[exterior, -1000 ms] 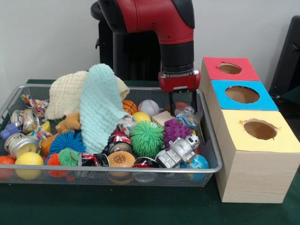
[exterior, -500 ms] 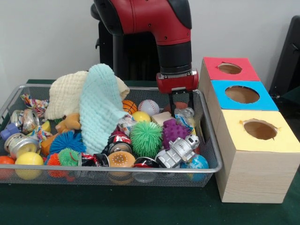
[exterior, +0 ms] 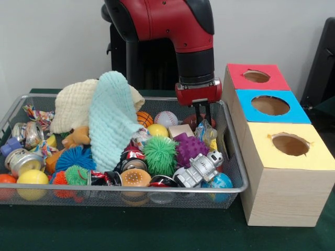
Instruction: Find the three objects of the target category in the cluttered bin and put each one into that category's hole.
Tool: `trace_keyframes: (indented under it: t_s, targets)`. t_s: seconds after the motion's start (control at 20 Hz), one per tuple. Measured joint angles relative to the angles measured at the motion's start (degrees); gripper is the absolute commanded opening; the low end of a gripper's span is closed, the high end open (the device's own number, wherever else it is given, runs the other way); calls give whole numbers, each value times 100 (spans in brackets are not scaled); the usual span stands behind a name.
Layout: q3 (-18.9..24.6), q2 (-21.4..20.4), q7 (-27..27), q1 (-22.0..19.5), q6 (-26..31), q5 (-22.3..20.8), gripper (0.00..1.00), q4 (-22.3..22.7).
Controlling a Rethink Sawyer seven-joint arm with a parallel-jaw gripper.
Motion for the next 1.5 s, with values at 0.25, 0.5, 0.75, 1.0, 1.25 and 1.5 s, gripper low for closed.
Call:
trace_keyframes:
  t_s: [0.25, 0.5, 0.75, 1.0, 1.25, 1.5]
  targets:
    - [-1, 0, 0, -1, -12, -1, 0, 0]
    - [-2, -14, 0, 41, -11, -1, 0, 2]
    - [-2, -227, 0, 151, 22, 2, 0, 113]
    - [-3, -570, 0, 215, 262, 26, 0, 268]
    - [-3, -843, 0, 218, 506, 80, 0, 396]
    - [-2, -1061, 0, 216, 724, 128, 0, 497]
